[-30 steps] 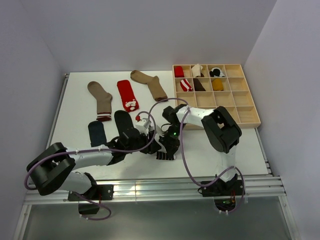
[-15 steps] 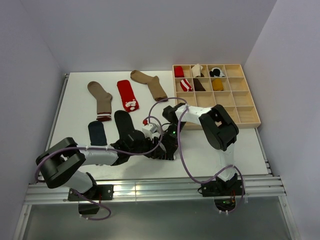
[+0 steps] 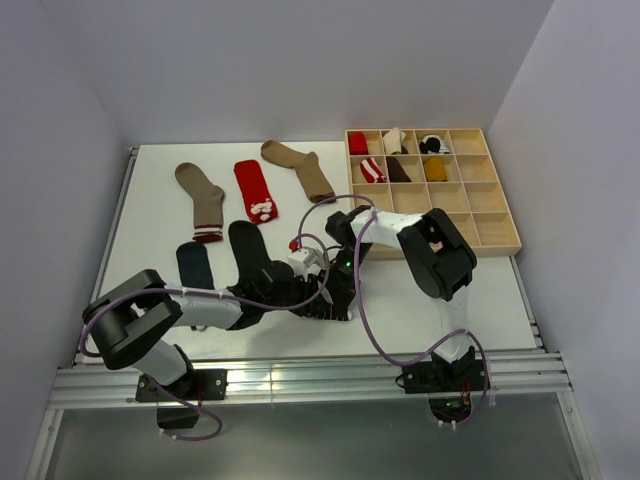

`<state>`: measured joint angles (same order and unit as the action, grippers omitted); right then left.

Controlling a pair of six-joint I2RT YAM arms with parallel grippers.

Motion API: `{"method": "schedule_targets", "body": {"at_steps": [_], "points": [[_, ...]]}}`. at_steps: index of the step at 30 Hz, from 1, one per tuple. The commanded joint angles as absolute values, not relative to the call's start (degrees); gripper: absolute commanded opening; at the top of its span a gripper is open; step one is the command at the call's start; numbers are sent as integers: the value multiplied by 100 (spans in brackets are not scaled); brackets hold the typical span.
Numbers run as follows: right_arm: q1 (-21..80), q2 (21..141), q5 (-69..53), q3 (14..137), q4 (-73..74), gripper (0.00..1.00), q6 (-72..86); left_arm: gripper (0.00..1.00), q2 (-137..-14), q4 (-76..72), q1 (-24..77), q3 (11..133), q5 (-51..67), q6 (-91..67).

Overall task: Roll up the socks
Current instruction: Roll the sock at the center of the board.

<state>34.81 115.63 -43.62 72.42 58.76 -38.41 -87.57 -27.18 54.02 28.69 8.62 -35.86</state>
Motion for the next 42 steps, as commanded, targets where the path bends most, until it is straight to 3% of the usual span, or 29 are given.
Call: {"method": "schedule_targets", "body": {"at_steps": [1,9,15,42], "points": [[3428,11804,-3050,6970,5203,23,-3973,35,-9069,-2522,5528,2936,747,-3726],[3322,11602,-3032,6891,5036,35,-3780,12,-9307,-2365,5590,2935,554,-3990],[3261,11461,-2848,6847,4834,39,-3569,1,-9623,-2267,5651,2909,396,-4122],[2725,10266,-3401,6566,4983,54,-3568,0,-10011,-2417,5739,2760,211,-4333]]}}
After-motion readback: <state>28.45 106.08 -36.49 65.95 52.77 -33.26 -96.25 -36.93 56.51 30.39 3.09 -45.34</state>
